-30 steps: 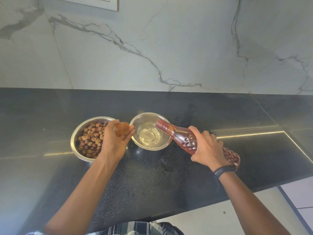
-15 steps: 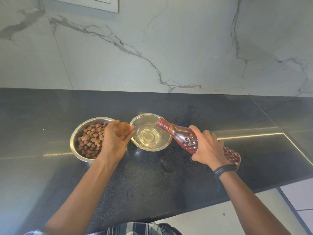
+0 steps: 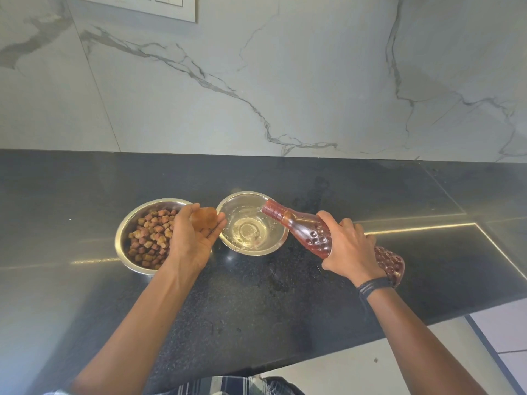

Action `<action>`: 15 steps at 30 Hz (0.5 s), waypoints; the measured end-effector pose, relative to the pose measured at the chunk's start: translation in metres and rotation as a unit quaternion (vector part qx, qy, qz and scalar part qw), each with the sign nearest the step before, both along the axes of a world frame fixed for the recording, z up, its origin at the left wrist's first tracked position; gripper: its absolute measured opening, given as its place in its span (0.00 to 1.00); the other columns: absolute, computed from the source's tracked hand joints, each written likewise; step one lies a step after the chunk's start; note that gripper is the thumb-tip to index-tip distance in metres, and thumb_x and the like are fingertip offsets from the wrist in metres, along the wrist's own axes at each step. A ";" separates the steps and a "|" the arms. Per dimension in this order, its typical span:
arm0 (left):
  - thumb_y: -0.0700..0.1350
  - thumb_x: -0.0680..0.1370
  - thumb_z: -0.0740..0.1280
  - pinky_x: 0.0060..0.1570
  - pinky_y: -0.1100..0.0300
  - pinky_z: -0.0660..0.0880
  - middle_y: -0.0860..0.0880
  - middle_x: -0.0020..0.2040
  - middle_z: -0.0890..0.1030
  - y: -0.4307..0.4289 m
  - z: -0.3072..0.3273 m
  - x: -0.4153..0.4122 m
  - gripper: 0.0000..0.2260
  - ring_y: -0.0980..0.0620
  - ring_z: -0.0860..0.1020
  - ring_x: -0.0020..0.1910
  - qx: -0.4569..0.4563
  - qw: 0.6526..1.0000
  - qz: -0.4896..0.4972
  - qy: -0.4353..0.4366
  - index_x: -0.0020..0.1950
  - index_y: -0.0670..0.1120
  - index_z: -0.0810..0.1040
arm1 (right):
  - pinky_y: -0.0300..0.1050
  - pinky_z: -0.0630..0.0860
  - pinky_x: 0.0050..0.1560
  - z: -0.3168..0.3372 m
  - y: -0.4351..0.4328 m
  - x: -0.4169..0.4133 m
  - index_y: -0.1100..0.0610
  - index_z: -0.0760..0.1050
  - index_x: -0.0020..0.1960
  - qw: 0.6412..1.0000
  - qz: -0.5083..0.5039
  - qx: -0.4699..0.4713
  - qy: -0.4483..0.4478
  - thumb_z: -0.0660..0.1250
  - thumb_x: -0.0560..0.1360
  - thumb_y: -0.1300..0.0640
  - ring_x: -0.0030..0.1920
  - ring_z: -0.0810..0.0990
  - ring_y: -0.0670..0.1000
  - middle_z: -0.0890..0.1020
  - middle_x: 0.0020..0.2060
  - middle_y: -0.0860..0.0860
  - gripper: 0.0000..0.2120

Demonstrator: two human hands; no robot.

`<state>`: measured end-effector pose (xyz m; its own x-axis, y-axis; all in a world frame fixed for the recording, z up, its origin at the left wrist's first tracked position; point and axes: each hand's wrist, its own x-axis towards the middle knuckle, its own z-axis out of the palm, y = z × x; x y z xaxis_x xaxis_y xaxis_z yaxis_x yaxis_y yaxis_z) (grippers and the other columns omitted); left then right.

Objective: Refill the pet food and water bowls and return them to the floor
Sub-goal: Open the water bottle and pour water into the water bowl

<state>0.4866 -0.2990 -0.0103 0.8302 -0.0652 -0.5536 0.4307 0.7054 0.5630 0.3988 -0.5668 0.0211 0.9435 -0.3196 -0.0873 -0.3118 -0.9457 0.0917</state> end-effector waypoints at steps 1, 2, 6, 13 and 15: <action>0.46 0.79 0.65 0.48 0.52 0.83 0.36 0.65 0.77 0.000 0.000 0.000 0.22 0.40 0.83 0.55 0.000 1.000 0.002 0.001 0.71 0.38 0.69 | 0.61 0.74 0.56 0.000 0.000 0.000 0.41 0.53 0.76 1.000 0.000 0.000 0.000 0.79 0.64 0.54 0.58 0.74 0.58 0.74 0.57 0.53 0.50; 0.46 0.79 0.65 0.48 0.52 0.83 0.36 0.65 0.77 0.000 -0.001 0.000 0.23 0.40 0.83 0.55 0.001 1.000 0.003 0.002 0.71 0.38 0.69 | 0.61 0.74 0.56 -0.001 0.000 0.000 0.41 0.53 0.76 1.000 -0.001 0.001 0.000 0.79 0.63 0.54 0.59 0.74 0.58 0.74 0.57 0.53 0.50; 0.46 0.79 0.65 0.49 0.51 0.82 0.36 0.65 0.76 0.001 -0.001 0.001 0.22 0.40 0.82 0.56 -0.002 1.000 0.004 0.003 0.71 0.39 0.69 | 0.61 0.74 0.57 -0.001 -0.001 0.002 0.41 0.52 0.76 1.000 -0.001 0.004 -0.003 0.79 0.64 0.53 0.59 0.74 0.58 0.74 0.57 0.53 0.50; 0.46 0.79 0.64 0.52 0.51 0.81 0.36 0.64 0.77 0.000 -0.002 0.002 0.21 0.40 0.82 0.55 -0.003 1.000 -0.001 0.003 0.70 0.39 0.70 | 0.62 0.73 0.58 -0.001 -0.001 0.002 0.41 0.52 0.77 1.000 -0.001 0.006 -0.005 0.79 0.64 0.53 0.60 0.74 0.59 0.74 0.58 0.54 0.51; 0.46 0.79 0.64 0.51 0.51 0.82 0.36 0.64 0.77 0.000 -0.002 0.002 0.21 0.40 0.83 0.55 -0.003 1.000 -0.001 0.004 0.70 0.39 0.70 | 0.62 0.73 0.58 -0.002 -0.001 0.002 0.41 0.52 0.77 1.000 0.000 0.007 -0.003 0.79 0.64 0.52 0.60 0.74 0.59 0.74 0.58 0.54 0.51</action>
<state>0.4883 -0.2986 -0.0126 0.8253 -0.0710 -0.5601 0.4372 0.7081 0.5544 0.4011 -0.5676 0.0194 0.9438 -0.3193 -0.0857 -0.3133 -0.9465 0.0772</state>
